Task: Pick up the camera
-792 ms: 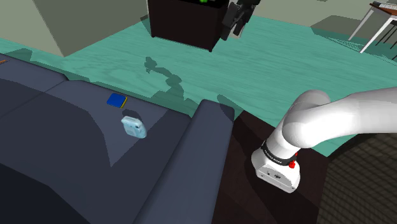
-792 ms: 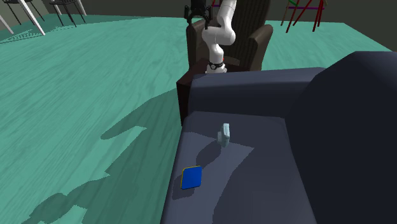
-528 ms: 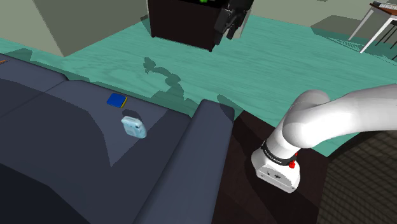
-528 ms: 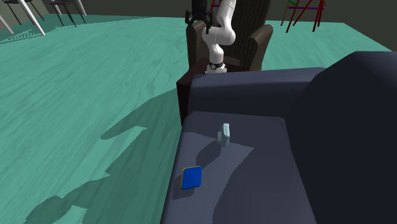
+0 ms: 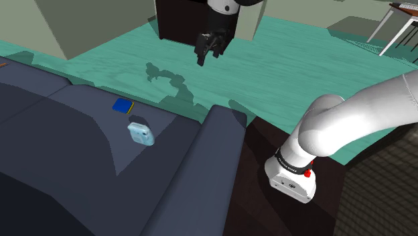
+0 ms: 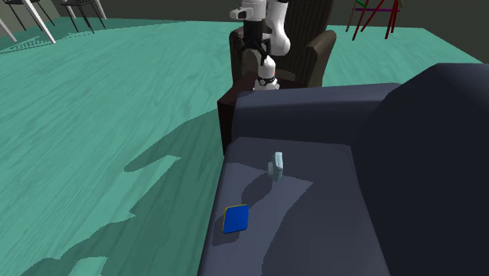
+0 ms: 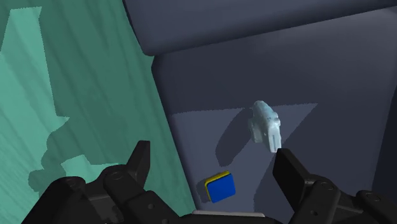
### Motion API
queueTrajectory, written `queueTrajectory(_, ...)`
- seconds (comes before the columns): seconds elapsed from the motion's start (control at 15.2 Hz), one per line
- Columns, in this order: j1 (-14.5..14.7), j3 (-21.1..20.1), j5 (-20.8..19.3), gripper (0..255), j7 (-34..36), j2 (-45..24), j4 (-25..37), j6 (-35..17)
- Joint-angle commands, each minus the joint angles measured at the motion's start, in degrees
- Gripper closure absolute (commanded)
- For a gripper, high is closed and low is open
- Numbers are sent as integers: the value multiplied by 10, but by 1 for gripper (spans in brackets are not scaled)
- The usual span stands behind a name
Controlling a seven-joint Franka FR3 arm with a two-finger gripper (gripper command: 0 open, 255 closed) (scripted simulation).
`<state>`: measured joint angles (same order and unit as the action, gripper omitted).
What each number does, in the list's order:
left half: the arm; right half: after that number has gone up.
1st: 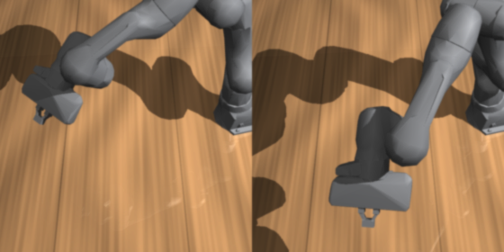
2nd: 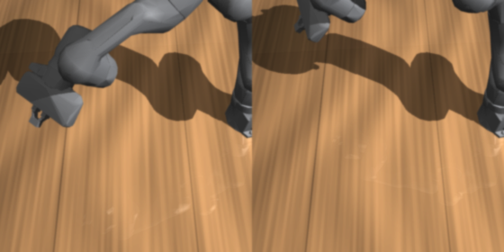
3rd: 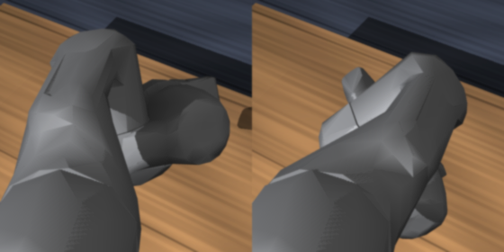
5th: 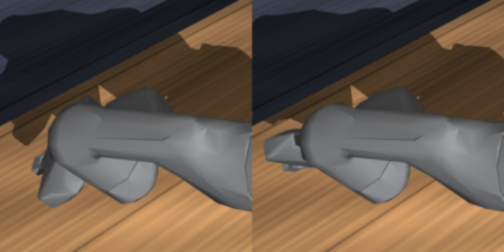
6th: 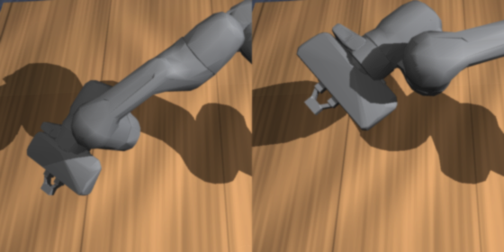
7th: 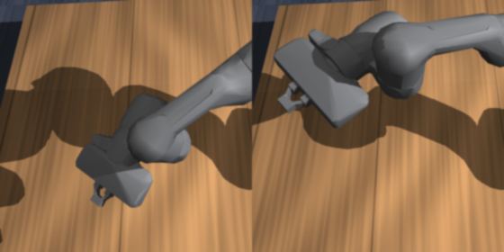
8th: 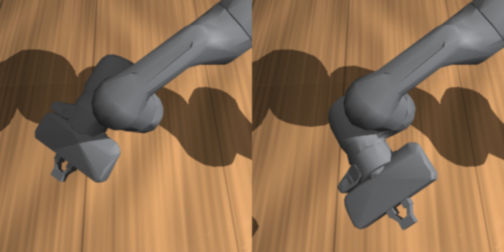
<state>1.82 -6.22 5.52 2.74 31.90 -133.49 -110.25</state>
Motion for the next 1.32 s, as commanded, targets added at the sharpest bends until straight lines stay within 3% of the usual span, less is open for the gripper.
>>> queueTrajectory(0.0, 4, -15, 1, 0, 13, -28, -5, -28)
queueTrajectory(0.59, 13, -79, -27, 0, 86, -203, 44, -127)
queueTrajectory(1.25, 41, -114, -114, 0, 187, -423, 161, -186)
